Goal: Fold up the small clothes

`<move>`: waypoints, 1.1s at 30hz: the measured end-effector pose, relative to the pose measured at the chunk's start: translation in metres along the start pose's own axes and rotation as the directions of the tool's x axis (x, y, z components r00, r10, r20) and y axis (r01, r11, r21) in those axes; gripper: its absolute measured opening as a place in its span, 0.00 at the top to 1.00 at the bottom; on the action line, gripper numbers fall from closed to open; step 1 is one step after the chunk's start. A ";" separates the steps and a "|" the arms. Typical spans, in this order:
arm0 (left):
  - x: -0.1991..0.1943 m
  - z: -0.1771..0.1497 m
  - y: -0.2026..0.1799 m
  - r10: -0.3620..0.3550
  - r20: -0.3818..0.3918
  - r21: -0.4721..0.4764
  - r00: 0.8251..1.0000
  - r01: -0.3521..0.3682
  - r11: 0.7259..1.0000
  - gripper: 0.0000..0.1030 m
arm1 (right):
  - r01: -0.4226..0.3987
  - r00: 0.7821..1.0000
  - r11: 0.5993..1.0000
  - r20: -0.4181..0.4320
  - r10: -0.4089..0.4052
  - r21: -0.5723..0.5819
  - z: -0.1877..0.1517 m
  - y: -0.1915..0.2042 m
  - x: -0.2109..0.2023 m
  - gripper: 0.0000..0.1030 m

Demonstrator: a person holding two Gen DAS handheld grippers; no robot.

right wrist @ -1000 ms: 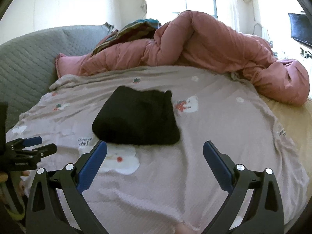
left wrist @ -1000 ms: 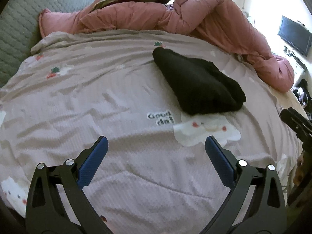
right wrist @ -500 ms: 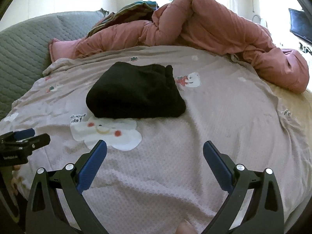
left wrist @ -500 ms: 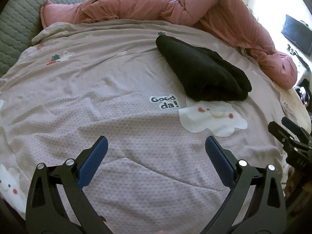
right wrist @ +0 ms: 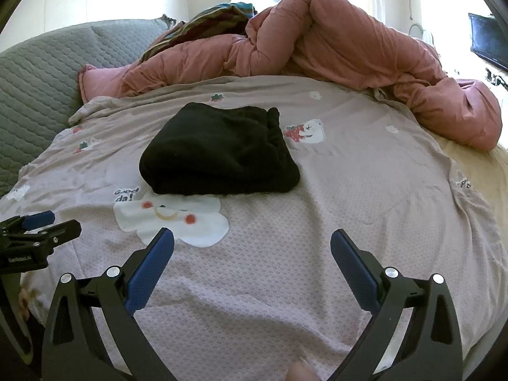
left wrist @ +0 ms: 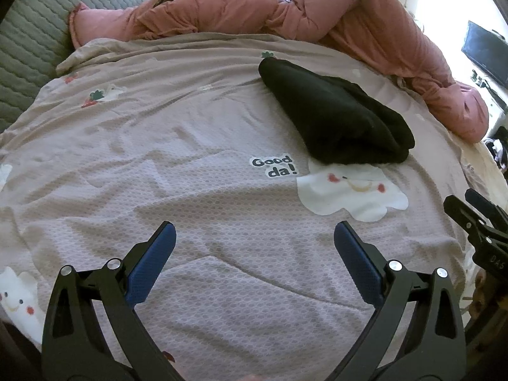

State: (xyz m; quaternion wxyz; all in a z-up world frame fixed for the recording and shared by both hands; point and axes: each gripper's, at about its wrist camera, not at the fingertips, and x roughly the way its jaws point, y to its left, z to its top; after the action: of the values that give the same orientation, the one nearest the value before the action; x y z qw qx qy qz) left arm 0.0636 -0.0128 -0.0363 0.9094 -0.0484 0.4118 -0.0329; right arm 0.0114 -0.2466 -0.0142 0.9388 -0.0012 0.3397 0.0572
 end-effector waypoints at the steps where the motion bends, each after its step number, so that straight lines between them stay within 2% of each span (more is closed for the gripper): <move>1: 0.000 0.000 0.000 0.000 0.001 0.000 1.000 0.000 1.000 0.09 | 0.000 1.000 1.000 0.001 0.000 0.001 0.000 0.000 0.000 0.04; 33: -0.001 0.000 0.002 0.035 -0.004 0.002 0.999 -0.035 0.999 0.09 | 0.009 1.000 1.000 0.011 -0.009 -0.018 -0.001 0.002 -0.003 0.04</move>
State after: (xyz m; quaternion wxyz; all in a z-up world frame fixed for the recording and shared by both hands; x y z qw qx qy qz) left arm 0.0631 -0.0105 -0.0357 0.9090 -0.0403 0.4144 -0.0173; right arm 0.0079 -0.2453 -0.0127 0.9409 -0.0107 0.3339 0.0562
